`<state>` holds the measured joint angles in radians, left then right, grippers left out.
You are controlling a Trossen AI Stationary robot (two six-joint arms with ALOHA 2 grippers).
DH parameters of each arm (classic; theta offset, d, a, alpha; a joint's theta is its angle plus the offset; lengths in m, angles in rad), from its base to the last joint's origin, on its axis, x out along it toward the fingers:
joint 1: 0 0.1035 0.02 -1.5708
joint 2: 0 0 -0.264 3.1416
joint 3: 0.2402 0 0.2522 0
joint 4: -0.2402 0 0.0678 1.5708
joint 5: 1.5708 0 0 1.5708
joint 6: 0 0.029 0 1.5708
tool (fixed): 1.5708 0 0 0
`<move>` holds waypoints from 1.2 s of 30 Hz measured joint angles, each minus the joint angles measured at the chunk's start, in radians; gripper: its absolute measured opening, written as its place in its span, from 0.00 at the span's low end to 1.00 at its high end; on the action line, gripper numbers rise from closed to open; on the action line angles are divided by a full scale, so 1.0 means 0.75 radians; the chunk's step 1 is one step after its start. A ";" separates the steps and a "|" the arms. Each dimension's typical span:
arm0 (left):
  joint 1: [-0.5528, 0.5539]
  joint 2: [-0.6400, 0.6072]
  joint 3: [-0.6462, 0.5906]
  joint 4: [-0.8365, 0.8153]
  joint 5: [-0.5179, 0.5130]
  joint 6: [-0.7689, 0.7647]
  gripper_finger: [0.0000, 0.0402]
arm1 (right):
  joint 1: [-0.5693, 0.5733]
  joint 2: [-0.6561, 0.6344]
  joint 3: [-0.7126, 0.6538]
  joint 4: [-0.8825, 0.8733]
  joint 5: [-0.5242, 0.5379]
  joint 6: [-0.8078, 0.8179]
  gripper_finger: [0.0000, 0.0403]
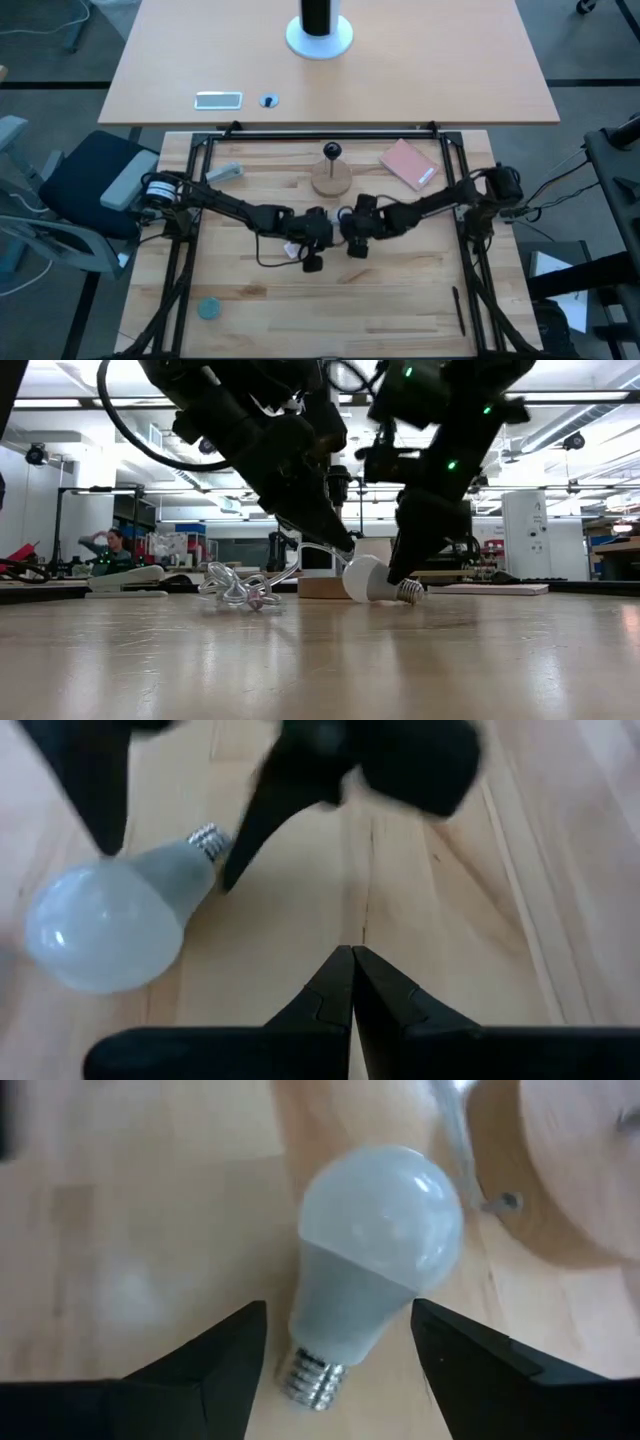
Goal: Screw lightbulb
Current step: Insert the lightbulb on the desk lamp
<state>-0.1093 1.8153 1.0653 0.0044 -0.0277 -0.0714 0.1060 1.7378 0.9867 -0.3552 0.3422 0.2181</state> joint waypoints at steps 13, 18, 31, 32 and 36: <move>0.162 0.000 0.222 -0.202 0.081 0.317 0.00 | -0.200 0.010 -0.071 0.122 -0.221 -0.010 0.51; 0.198 -0.002 0.305 -0.327 0.129 0.337 0.00 | -0.234 0.098 -0.078 0.153 -0.279 -0.070 0.49; 0.199 -0.240 0.376 -0.419 0.122 0.462 0.00 | -0.244 -0.030 -0.090 0.052 -0.414 -0.362 0.30; 0.199 -0.278 0.376 -0.389 0.123 0.475 0.00 | -0.250 -0.073 -0.093 0.034 -0.416 -0.393 0.30; 0.200 -0.397 0.345 -0.251 0.119 0.527 0.00 | -0.302 -0.263 -0.084 -0.019 -0.427 -0.478 0.30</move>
<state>0.0410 1.5178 1.3243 -0.1840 0.0613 0.3235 -0.1201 1.5402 0.9236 -0.3696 0.0220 -0.1402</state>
